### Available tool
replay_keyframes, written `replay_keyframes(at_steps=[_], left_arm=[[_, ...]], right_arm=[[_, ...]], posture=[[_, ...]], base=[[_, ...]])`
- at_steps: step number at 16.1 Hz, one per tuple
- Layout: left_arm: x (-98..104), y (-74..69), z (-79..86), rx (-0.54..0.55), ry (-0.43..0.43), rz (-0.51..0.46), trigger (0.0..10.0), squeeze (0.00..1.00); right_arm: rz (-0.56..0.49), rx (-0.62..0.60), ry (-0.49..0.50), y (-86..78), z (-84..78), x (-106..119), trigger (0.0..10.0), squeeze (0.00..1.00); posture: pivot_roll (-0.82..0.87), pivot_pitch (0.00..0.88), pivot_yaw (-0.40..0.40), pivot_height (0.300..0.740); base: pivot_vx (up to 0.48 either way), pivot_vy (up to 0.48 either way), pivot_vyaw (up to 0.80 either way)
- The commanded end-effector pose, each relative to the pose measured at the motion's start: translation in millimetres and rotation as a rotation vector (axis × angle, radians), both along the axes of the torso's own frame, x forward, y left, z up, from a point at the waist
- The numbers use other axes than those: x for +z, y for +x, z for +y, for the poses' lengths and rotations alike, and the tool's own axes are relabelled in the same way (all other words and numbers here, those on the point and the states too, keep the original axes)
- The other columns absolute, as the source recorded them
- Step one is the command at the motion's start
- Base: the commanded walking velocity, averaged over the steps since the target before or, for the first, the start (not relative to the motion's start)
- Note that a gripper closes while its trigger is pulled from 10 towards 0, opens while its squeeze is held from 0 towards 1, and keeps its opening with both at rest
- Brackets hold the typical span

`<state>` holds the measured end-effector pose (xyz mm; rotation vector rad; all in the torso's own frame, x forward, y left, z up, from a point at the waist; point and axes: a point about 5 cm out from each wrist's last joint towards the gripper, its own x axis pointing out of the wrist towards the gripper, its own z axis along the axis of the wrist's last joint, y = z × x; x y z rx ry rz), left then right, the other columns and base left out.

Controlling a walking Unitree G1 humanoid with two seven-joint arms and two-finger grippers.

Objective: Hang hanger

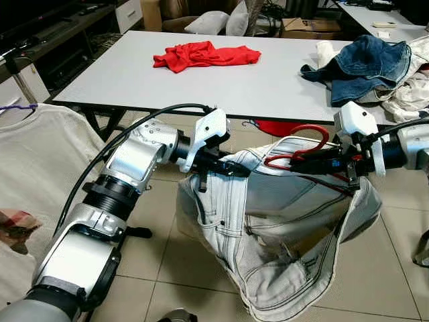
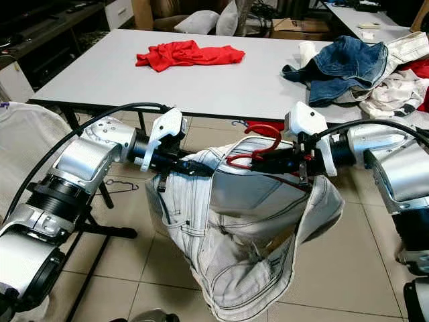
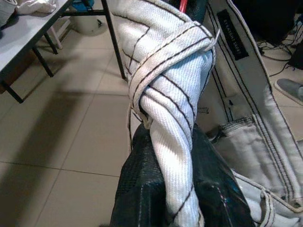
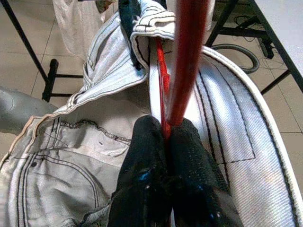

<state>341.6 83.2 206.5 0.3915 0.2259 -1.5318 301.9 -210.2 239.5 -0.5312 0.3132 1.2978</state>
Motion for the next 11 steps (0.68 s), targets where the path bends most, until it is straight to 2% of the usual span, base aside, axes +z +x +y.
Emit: replay_keyframes(at_steps=[1,2,3,5,7,9,10,11], left_arm=[[16.6,1.5,-1.1,-0.004,-0.072,-0.040,10.0,1.00],[17.0,1.9,0.4,0.000,-0.076,-0.057,10.0,1.00],[19.6,0.2,1.6,-0.020,-0.109,-0.048,10.0,0.00],[28.0,-4.2,2.4,-0.060,-0.188,-0.004,10.0,0.00],[30.7,-7.9,2.8,-0.100,-0.206,-0.017,10.0,0.00],[21.3,-7.7,3.4,-0.093,-0.134,-0.052,10.0,0.00],[16.2,-5.1,3.1,-0.060,-0.077,-0.107,10.0,0.00],[15.6,-3.8,3.2,-0.038,-0.065,-0.109,10.0,0.00]], right_arm=[[-0.002,0.024,0.016,-3.4,4.0,0.0,0.0,0.00],[0.004,0.019,0.012,-4.2,3.4,-2.4,0.0,0.00],[0.012,0.014,0.012,-5.2,2.9,-4.7,0.0,0.00],[0.024,0.011,0.014,-7.1,3.1,-8.4,0.0,0.00],[0.031,0.006,0.020,-8.1,4.3,-11.7,0.0,0.00],[0.033,0.000,0.029,-9.1,5.7,-13.6,0.0,0.00],[0.036,-0.003,0.040,-10.2,6.4,-13.7,0.0,0.00],[0.036,-0.004,0.043,-10.6,6.4,-13.5,0.0,0.00]], posture=[[-0.09,0.000,0.033,0.740],[-0.09,0.000,0.033,0.740],[-0.09,0.000,0.032,0.740],[-0.09,0.000,0.032,0.740],[-0.09,0.000,0.032,0.740],[-0.09,0.000,0.039,0.740],[-0.08,0.000,0.041,0.740],[-0.08,0.000,0.041,0.740]], base=[[0.000,0.000,0.00],[0.000,0.000,0.00],[0.000,0.000,0.00],[0.000,0.000,0.00],[0.000,0.000,0.00],[0.000,0.000,0.00],[0.000,0.000,0.00],[0.000,0.000,0.00]])
